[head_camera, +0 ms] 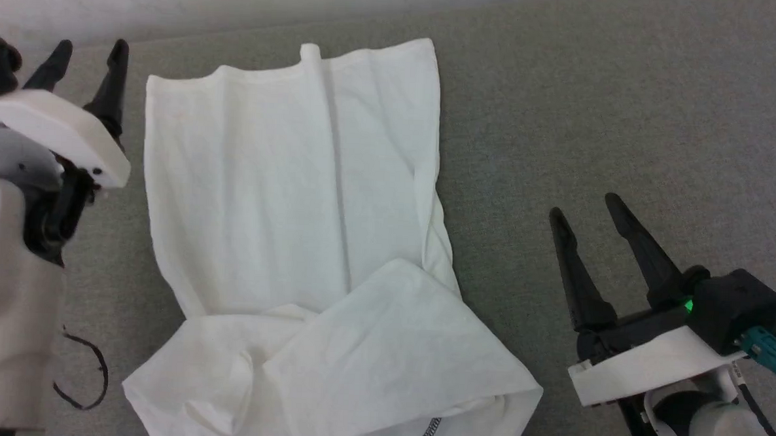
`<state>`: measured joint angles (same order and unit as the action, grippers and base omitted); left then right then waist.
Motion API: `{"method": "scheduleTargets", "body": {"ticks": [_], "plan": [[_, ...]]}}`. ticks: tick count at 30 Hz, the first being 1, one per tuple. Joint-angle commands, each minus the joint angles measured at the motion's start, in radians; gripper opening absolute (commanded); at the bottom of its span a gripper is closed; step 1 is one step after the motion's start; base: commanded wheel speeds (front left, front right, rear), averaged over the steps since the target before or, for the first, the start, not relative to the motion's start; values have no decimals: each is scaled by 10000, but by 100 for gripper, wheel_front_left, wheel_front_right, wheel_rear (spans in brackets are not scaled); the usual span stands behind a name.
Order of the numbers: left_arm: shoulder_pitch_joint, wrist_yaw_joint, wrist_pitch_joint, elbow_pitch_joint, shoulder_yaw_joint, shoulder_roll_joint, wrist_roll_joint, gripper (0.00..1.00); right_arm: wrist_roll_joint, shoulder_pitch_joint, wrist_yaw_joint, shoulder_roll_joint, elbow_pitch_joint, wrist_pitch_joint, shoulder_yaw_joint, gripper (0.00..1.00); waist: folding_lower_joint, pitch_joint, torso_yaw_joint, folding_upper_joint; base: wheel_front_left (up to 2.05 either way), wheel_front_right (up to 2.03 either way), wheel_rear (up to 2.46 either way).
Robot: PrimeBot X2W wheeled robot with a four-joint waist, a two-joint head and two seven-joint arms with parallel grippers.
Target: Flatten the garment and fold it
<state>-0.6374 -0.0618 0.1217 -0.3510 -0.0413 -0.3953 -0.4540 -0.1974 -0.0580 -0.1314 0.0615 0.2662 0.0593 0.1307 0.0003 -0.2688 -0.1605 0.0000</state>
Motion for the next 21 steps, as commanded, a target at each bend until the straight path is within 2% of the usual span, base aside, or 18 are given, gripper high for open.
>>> {"method": "scheduleTargets", "body": {"ticks": [1, 7, 12, 16, 21], "plan": [[-515, -135, 422, -510, 7, -186, -236, 100, 12, -203, 7, -47, -57, -78, 103, 100, -3, -1158, -857, 0, 0, 0, 0], [-2306, -478, 2785, -2308, -157, -849, -1004, 100, -33, -607, 7, -88, -228, -350, 397, 100, -3, -1998, -1282, 0, 0, 0, 0], [-3474, -508, 4854, -3136, -388, -1325, -1263, 100, -52, -929, 7, -102, -308, -592, 641, 100, -3, -2632, -1474, 0, 0, 0, 0], [-3905, -341, 6080, -3570, -688, -1685, -1094, 100, -149, -1136, 7, -108, -433, -762, 853, 100, -3, -2986, -1612, 0, 0, 0, 0], [-3817, 6, 7100, -4048, -966, -2026, -848, 100, -270, -1288, 7, -110, -628, -926, 1001, 100, -3, -3146, -1805, 0, 0, 0, 0]]}}
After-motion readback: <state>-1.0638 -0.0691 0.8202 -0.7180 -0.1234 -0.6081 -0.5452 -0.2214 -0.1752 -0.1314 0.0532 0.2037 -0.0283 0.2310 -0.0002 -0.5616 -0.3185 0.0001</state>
